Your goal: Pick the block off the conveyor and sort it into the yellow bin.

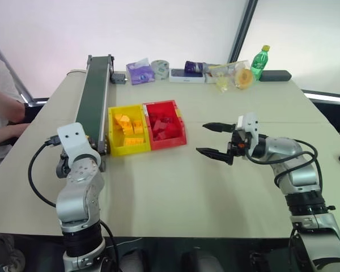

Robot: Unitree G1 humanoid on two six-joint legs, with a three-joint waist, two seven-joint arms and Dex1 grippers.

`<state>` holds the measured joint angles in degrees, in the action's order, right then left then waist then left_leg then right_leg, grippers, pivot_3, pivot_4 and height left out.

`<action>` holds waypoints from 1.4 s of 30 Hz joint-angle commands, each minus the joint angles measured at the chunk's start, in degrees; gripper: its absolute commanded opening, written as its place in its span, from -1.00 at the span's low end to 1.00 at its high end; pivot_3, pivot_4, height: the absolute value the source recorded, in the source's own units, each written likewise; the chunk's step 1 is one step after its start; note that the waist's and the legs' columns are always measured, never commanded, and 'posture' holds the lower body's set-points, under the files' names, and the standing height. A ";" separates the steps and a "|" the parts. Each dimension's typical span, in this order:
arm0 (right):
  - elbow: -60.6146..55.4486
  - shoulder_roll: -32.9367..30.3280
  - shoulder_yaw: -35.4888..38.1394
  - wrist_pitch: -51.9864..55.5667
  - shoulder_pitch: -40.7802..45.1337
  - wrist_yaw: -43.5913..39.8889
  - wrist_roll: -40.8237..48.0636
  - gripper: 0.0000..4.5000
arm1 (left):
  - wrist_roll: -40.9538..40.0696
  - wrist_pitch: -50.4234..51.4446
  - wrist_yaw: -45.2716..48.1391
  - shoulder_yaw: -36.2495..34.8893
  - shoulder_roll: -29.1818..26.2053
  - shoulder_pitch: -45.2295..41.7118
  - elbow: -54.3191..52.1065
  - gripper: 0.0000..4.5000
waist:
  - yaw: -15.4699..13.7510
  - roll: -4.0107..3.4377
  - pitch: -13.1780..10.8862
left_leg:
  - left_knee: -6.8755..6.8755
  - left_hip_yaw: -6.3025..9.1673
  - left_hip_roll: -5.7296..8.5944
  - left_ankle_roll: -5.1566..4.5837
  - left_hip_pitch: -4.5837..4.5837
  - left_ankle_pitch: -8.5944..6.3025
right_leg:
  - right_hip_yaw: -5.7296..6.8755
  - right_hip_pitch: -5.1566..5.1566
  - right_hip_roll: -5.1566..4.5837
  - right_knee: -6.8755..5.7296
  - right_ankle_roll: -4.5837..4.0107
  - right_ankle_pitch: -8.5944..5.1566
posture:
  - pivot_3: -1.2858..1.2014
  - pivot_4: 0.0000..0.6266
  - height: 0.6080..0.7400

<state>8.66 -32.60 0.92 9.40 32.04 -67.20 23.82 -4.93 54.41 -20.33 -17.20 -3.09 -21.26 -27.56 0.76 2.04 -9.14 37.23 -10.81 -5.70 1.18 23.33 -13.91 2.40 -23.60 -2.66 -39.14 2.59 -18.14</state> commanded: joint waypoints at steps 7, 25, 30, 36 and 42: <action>-1.75 -0.33 1.38 -0.46 1.07 0.00 1.03 1.00 | -7.05 -4.40 13.24 -2.73 -6.51 -3.15 -4.16 -0.39 | 0.01 0.00 0.00 | -0.01 -0.01 0.00 0.00 0.00 0.00 | 0.00 0.00 0.00 0.00 0.00 0.00 | 0.03 -0.52 1.00; -10.54 -0.94 2.20 6.91 -2.62 0.87 5.76 1.00 | -17.89 -16.09 47.02 3.84 -24.94 -15.61 28.17 -0.39 | -0.12 -0.01 -0.01 | 0.01 -0.01 0.04 0.00 0.02 0.00 | 0.03 -0.01 0.04 -0.01 0.00 0.00 | 0.03 -0.52 1.00; -10.38 -0.94 2.25 6.17 -2.88 1.89 5.02 1.00 | -16.38 -20.92 46.84 6.28 -21.33 -20.93 37.54 -0.39 | -0.06 -0.01 -0.01 | 0.00 -0.02 0.08 0.00 0.03 0.00 | 0.03 -0.04 0.09 0.00 0.01 0.00 | 0.03 -0.52 1.00; -10.24 -1.04 2.20 5.65 -2.91 2.49 4.83 1.00 | -15.67 -23.20 44.69 5.94 -19.64 -23.77 41.52 0.66 | 0.25 -0.01 -0.01 | 0.00 -0.04 0.05 0.01 0.05 0.01 | 0.02 -0.08 0.11 0.00 0.01 0.00 | 0.03 -0.52 1.00; -9.43 -1.24 2.11 4.93 -2.81 2.47 4.36 1.00 | -14.76 -25.11 42.68 4.31 -21.80 -21.10 36.20 0.97 | 0.10 -0.01 -0.01 | 0.01 -0.04 0.05 0.01 0.05 0.01 | 0.02 -0.08 0.10 0.00 0.01 0.00 | 0.03 -0.52 1.00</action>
<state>0.12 -32.89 1.38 15.72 28.94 -64.64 28.16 -19.75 30.51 23.20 -10.61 -23.61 -42.58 12.83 0.85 2.03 -9.15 37.24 -10.86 -5.64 1.18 23.38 -13.90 2.41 -23.68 -2.55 -39.15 2.60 -18.15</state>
